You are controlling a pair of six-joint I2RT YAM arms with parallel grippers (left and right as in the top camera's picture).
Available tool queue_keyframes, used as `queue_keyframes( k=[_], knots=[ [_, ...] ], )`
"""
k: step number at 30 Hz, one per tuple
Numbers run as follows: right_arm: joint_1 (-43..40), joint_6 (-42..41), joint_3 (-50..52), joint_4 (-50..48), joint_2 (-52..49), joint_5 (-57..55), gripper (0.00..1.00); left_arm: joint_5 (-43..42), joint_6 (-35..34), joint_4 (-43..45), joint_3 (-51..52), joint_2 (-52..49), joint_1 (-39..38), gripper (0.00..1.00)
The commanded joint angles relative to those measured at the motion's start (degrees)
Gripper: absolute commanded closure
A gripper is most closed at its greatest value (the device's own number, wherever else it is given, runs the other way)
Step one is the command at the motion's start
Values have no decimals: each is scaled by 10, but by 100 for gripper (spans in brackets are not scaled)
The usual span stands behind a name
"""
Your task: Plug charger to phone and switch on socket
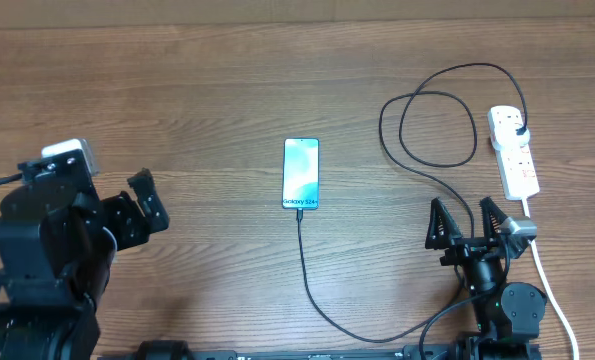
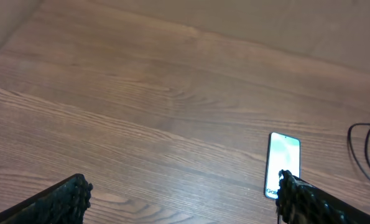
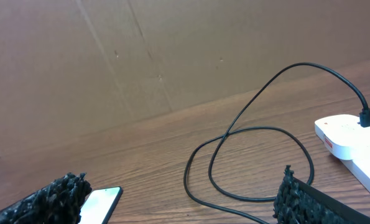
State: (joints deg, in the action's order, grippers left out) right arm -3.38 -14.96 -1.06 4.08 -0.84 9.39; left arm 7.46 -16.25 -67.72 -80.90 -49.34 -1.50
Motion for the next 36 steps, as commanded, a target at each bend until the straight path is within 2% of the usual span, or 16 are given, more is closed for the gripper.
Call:
queue_keyframes(
  k=[1,8,13,22,27,32,36],
  knots=[
    [0,0,6,-1,7,-7,0,-5,8,3,-2,49,0,1],
    [0,0,6,-1,7,-7,0,14,23,2,5,136,0,0],
    [0,0,6,-1,7,-7,0,-4,45,36,69,204,0,0],
    [0,0,6,-1,7,-7,0,-75,45,228,335,362,5,0],
    [0,0,6,-1,7,-7,0,-94,42,317,465,404,5,0],
    [0,1,6,-1,7,-7,0,-121,42,444,595,445,5,0],
    [0,0,6,-1,7,-7,0,-120,16,525,673,478,5,0]
  ],
)
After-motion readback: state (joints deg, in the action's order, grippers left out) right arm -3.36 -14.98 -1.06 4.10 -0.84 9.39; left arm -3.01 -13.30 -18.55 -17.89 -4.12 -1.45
